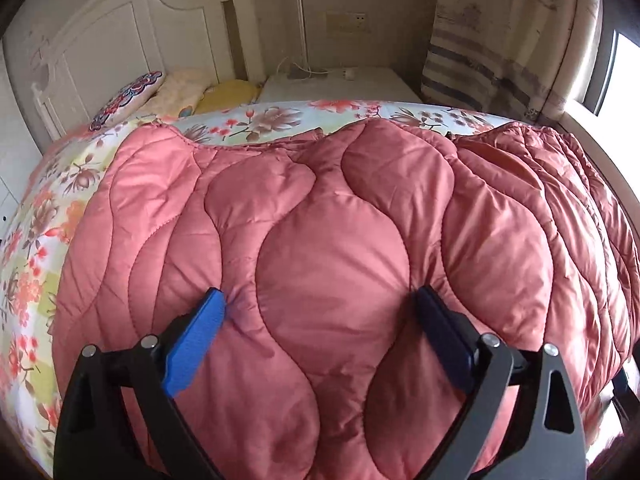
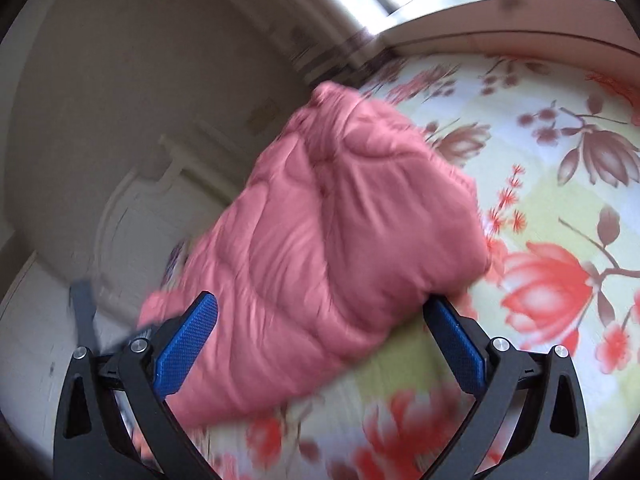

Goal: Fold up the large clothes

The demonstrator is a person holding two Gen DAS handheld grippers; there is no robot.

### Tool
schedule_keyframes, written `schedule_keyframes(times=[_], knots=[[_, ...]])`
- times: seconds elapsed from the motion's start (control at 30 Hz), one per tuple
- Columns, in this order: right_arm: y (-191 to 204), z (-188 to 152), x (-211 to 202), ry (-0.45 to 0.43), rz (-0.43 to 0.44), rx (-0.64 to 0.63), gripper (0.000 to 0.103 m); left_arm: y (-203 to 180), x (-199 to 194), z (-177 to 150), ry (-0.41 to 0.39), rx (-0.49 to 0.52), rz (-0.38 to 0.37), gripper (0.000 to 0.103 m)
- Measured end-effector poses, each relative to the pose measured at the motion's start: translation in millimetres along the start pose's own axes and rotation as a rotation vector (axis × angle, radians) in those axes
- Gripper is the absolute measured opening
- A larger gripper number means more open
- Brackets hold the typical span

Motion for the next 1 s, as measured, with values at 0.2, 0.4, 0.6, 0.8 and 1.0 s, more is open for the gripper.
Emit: schedule_keyframes(times=[0.2, 0.4, 0.6, 0.8, 1.0], knots=[[-4, 19, 17, -0.037, -0.005, 0.078, 0.099, 0, 5, -7, 0.0, 0.021, 0.012, 0.1], [-22, 41, 21, -0.033, 0.101, 0.204, 0.097, 2, 15, -8, 0.045, 0.034, 0.021, 0.101], [-39, 51, 43, 0.033, 0.15, 0.225, 0.044, 7, 19, -6, 0.061, 0.024, 0.015, 0.101], [-37, 57, 53, 0.089, 0.188, 0.205, 0.036, 9, 23, -5, 0.082, 0.028, -0.013, 0.101], [-1, 68, 36, 0.024, 0.112, -0.048, 0.03, 11, 29, -3, 0.103, 0.038, -0.015, 0.101]])
Point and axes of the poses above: each gripper's, at about its wrist camera, not at the fingertips, and x roughly the way its jaws point, y to its left, z to its top, the point moved 8 cm from there along x, roughly the way its jaws point, and after that the axes turned 5 degrees about -x, right-handed, at the moved point
